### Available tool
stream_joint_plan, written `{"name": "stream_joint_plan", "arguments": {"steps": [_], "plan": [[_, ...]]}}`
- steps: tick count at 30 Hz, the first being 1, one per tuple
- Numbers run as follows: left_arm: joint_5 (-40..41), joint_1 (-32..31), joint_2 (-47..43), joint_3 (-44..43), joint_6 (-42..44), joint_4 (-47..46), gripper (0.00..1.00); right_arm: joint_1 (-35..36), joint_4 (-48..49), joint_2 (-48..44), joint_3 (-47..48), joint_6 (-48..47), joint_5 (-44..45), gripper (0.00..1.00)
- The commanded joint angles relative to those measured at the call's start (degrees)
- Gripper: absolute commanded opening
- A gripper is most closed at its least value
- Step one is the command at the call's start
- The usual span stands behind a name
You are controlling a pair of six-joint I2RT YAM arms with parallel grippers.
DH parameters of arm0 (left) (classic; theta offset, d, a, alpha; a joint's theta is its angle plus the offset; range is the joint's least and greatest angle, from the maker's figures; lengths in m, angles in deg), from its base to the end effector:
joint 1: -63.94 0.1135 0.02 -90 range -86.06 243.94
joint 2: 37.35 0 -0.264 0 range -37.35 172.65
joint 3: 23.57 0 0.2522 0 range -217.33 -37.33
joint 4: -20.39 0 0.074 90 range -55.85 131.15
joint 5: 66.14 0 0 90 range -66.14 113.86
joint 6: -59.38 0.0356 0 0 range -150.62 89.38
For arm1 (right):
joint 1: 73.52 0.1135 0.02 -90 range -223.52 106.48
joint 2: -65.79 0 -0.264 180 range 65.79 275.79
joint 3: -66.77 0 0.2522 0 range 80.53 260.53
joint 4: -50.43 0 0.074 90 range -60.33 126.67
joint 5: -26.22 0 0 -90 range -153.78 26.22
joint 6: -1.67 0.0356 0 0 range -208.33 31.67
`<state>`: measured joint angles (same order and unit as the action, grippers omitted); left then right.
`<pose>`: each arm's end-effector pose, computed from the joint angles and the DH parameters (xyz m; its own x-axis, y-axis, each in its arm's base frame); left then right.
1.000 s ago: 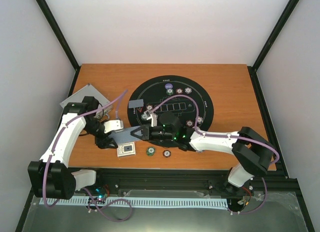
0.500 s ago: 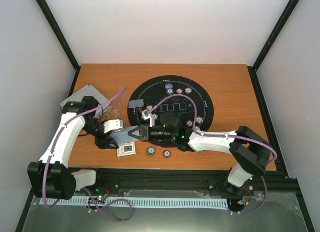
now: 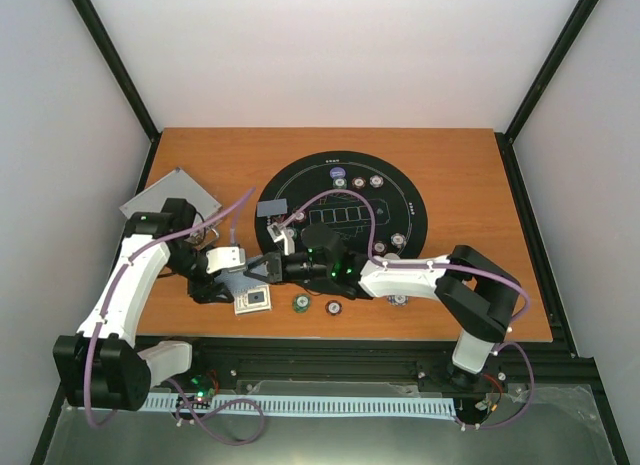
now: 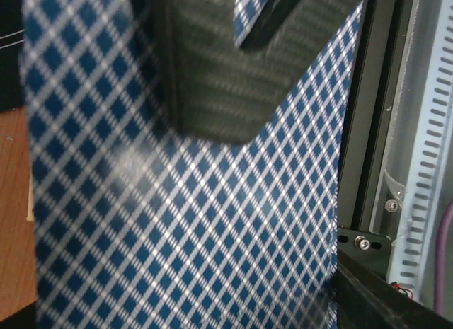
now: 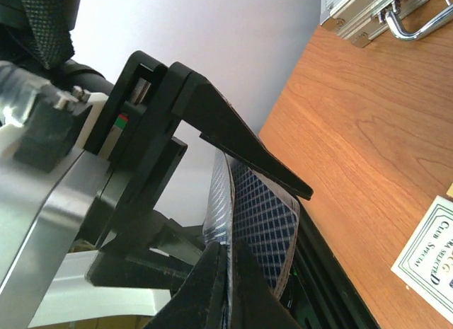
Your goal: Distribute texas hold em gaming equipment
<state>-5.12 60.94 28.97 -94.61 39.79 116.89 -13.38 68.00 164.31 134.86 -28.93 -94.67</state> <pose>0.1609 -0.0257 0.2709 -0.3057 0.8413 -0.4458 0.9507 0.2439 -0.1916 0.1726 0.3374 0.2236 -0.9115 -0.1041 -0.3979 -0.4103 0.1627 0.8973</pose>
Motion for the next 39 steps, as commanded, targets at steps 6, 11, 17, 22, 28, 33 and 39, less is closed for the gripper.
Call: {"name": "stream_joint_plan", "arguments": {"steps": [6,11,17,22,28,33,39], "plan": [[2.22,-0.15,-3.30,2.20,2.80,-3.81,0.01,1.38,-4.06,2.81,2.21,2.40,1.44,0.07],[2.59,-0.16,-4.27,3.14,3.07,-4.56,0.01,1.30,-8.81,1.43,2.22,1.34,2.78,0.29],[1.72,-0.14,-3.91,2.66,2.54,-4.41,0.01,1.19,-13.07,0.31,3.55,-0.43,3.56,0.41],[1.68,-0.15,-3.84,3.28,2.54,-4.90,0.01,1.12,-14.43,-0.93,4.23,-1.18,3.96,0.40],[1.10,-0.15,-3.84,3.83,2.36,-5.44,0.01,1.10,-16.89,-1.91,5.97,-2.65,4.06,0.39],[1.03,-0.10,-3.60,4.08,2.23,-5.88,0.01,1.12,-17.63,-1.76,6.78,-3.07,3.50,0.39],[0.71,-0.15,-3.26,3.76,1.50,-5.66,0.01,1.08,-22.06,-1.86,7.87,-4.86,3.68,0.50]]}}
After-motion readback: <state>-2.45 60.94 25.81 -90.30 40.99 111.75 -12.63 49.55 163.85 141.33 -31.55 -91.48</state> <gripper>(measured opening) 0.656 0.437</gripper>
